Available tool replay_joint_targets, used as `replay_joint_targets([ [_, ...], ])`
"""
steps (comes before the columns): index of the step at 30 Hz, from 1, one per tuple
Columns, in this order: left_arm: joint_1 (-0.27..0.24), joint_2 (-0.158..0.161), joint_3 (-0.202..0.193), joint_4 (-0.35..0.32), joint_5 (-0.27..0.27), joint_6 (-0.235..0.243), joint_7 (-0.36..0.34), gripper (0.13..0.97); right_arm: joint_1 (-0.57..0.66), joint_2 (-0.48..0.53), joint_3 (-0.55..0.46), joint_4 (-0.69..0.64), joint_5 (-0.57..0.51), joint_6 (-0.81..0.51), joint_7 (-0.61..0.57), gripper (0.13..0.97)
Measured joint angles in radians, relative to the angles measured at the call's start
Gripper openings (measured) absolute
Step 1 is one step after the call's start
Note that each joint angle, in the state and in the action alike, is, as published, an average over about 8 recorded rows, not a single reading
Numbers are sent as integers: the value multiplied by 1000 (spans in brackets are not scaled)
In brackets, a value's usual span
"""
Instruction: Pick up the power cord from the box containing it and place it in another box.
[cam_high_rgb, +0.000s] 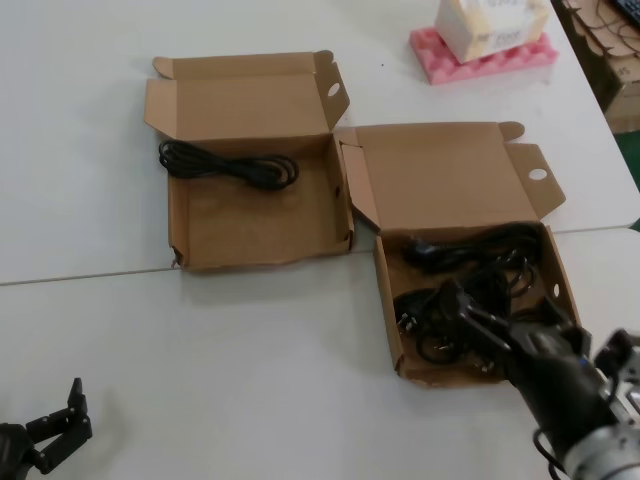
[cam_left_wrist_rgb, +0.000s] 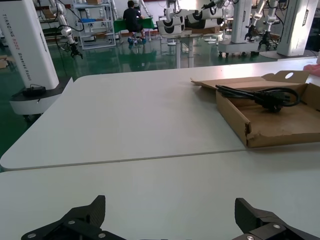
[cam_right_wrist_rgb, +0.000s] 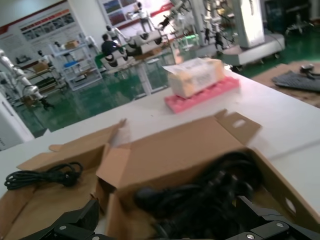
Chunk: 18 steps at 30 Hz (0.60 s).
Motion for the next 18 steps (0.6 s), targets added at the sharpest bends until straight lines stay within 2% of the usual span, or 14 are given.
replay_joint_targets([
  [5, 0, 0, 0, 0, 0, 0, 0, 918, -49, -9, 50, 17, 19, -31, 0, 966],
  [11, 0, 0, 0, 0, 0, 0, 0, 961, -59, -11, 59, 20, 22, -37, 0, 966],
  [18, 0, 0, 0, 0, 0, 0, 0, 963, -59, -11, 59, 20, 22, -37, 0, 966],
])
